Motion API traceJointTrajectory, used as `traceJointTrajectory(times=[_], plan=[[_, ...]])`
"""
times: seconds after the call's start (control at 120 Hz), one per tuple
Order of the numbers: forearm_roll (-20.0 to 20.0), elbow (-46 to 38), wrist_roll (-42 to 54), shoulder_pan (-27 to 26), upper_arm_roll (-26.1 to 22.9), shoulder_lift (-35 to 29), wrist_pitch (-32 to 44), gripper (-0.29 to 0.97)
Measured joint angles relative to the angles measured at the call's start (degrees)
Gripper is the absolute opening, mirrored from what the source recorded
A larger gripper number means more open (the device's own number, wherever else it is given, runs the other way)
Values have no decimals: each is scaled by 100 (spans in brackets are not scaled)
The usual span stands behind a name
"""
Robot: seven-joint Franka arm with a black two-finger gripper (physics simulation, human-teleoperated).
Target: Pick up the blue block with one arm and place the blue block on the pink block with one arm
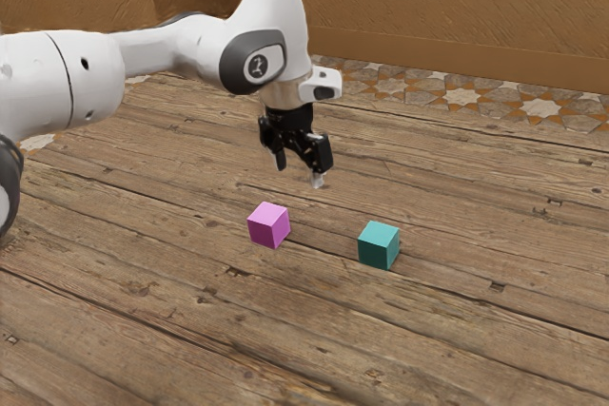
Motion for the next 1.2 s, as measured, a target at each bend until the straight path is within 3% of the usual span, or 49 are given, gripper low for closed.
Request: traceJointTrajectory(times=[0.233,0.375,0.708,0.8,0.975,1.2], plan=[[-151,-236,-623,-561,146,120,990,68],[-617,-195,-894,-577,279,552,1446,68],[-1156,434,-1543,-902,675,1313,1625,68],[-1106,507,-1721,-943,688,1337,1528,68],[-578,625,-2008,-974,663,1319,1238,68],[-485,739,-2257,-1215,537,1544,1143,68]])
